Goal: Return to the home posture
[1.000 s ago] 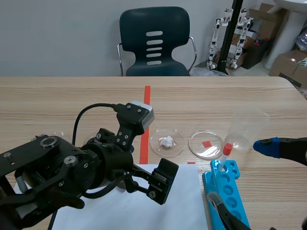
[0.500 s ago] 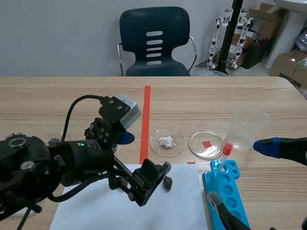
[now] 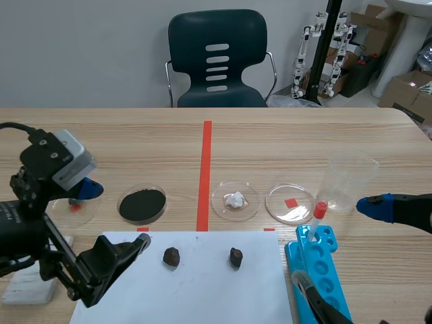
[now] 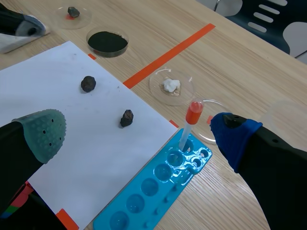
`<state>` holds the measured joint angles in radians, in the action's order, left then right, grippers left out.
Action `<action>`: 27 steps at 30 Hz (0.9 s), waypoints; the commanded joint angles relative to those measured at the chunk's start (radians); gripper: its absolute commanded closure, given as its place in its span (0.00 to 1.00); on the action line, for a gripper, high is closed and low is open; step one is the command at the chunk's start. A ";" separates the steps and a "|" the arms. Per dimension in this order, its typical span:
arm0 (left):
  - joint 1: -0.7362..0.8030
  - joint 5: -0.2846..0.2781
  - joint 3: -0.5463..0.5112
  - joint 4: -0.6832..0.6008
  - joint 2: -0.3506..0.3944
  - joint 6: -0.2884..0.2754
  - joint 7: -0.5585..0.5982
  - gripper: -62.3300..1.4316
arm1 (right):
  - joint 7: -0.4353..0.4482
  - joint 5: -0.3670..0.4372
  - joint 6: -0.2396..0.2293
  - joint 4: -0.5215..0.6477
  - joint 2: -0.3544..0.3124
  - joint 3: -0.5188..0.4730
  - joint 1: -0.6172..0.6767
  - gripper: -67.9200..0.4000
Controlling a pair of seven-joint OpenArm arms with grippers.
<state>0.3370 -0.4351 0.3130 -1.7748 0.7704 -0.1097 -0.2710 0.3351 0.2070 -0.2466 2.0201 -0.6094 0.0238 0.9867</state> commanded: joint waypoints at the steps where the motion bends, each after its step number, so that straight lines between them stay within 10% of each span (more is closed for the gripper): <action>1: 0.064 0.017 -0.043 -0.063 -0.008 -0.003 0.017 0.00 | 0.011 0.007 0.003 0.005 0.000 -0.006 -0.006 0.06; 13: 0.464 0.040 -0.352 -0.298 -0.101 -0.002 0.016 0.00 | 0.011 0.007 0.003 0.005 0.000 -0.006 -0.006 0.06; 27: 0.541 0.008 -0.399 -0.298 -0.122 -0.002 -0.017 0.00 | 0.011 0.007 0.003 0.005 0.000 -0.006 -0.006 0.06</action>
<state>0.8833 -0.4206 -0.0891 -2.0697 0.6460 -0.1093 -0.3023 0.3351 0.2070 -0.2466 2.0201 -0.6094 0.0238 0.9867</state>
